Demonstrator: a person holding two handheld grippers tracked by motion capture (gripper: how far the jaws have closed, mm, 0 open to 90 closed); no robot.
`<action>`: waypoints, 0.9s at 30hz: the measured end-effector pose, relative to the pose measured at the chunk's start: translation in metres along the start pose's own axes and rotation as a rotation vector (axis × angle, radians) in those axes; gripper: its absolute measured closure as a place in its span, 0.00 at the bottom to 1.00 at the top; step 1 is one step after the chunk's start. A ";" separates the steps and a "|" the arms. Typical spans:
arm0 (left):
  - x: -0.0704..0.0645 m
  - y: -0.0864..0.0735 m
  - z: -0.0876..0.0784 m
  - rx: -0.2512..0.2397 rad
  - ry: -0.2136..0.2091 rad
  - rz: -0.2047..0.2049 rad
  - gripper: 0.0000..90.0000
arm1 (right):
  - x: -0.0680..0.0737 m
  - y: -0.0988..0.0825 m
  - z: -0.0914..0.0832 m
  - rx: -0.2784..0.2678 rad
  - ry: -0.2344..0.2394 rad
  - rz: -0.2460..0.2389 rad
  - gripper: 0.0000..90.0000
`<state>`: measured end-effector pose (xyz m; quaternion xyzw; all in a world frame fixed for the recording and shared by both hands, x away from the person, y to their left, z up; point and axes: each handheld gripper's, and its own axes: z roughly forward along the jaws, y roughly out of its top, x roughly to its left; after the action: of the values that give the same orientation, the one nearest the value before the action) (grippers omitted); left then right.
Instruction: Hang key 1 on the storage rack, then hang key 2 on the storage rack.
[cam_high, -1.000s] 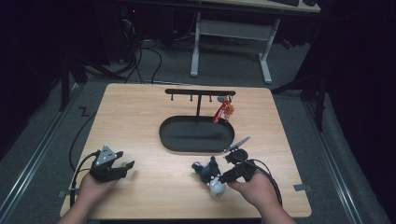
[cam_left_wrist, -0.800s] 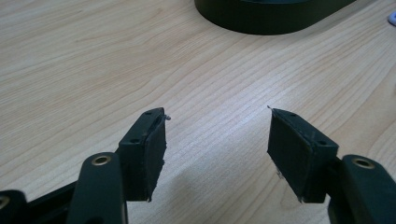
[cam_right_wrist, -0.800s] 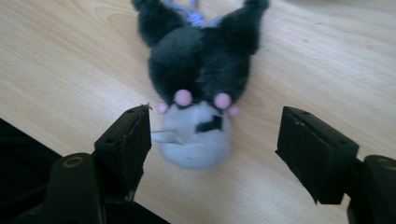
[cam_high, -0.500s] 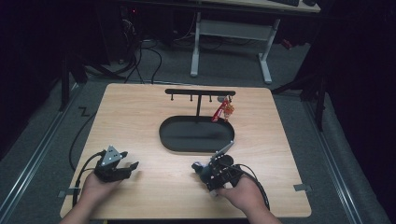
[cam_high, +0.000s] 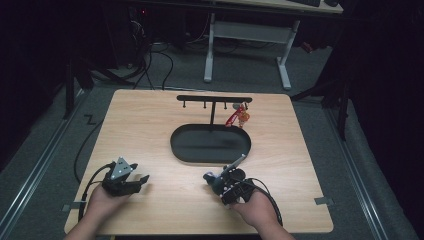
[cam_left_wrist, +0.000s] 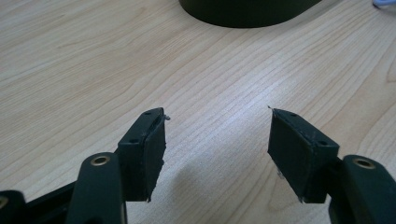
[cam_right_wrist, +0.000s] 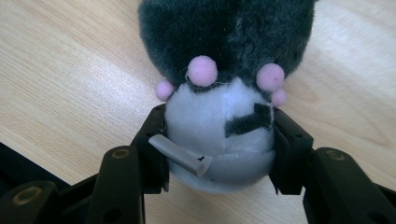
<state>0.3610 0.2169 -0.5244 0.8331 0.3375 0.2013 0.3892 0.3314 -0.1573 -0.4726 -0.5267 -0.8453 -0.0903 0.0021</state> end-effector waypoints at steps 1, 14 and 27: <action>0.000 0.000 0.000 0.000 0.000 -0.001 0.41 | -0.001 0.001 -0.003 -0.008 -0.005 -0.008 0.56; 0.003 -0.002 0.001 0.002 0.004 -0.011 0.41 | -0.019 0.008 -0.042 -0.050 0.004 0.013 0.56; 0.003 -0.004 -0.006 -0.004 0.007 -0.018 0.41 | -0.026 0.036 -0.070 -0.060 -0.028 0.016 0.56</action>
<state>0.3577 0.2241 -0.5239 0.8287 0.3458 0.2013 0.3913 0.3684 -0.1762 -0.4014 -0.5345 -0.8379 -0.1079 -0.0249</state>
